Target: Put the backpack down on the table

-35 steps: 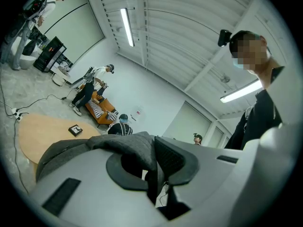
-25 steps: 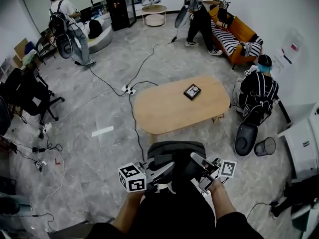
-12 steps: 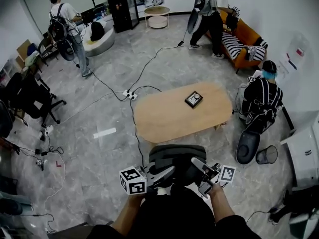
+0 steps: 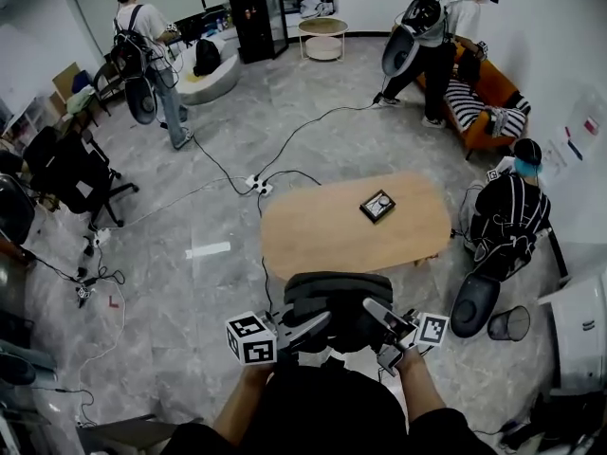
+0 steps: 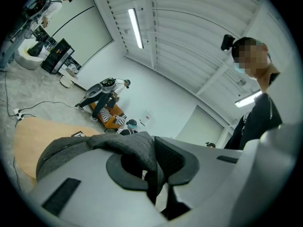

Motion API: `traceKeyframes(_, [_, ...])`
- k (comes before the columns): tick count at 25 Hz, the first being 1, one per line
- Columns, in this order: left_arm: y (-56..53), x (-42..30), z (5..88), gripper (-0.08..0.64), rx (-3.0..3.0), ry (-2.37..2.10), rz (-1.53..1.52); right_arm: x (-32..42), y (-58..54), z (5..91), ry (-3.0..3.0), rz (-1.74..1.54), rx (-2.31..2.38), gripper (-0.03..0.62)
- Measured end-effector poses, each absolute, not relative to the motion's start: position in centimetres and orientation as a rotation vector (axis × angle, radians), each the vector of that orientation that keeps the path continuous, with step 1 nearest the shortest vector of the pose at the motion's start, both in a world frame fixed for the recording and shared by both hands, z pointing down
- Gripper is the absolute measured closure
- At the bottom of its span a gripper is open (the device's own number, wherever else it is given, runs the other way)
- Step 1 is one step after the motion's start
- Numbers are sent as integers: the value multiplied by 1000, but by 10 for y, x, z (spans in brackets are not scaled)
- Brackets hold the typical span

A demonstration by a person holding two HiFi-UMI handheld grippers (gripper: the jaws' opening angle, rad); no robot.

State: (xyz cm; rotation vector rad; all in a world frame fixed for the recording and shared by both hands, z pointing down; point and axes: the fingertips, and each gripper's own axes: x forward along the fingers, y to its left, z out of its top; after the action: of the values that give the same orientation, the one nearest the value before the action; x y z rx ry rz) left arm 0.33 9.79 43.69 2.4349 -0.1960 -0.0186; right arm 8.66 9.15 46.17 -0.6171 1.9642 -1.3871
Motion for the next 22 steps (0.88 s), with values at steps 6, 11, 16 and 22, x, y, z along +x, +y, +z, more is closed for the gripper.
traceKeyframes(6, [86, 19, 439, 503, 2411, -255, -26, 102, 75, 465, 2011, -1412, -583, 549])
traceKeyframes(11, [84, 28, 440, 503, 2396, -258, -13, 111, 66, 461, 2047, -1402, -575, 549])
traceKeyframes(16, [78, 40, 446, 503, 2379, -254, -9, 123, 60, 467, 2047, -1405, -581, 549])
traceKeyframes(22, [60, 48, 452, 503, 2381, -226, 12, 131, 45, 477, 2009, -1428, -608, 549])
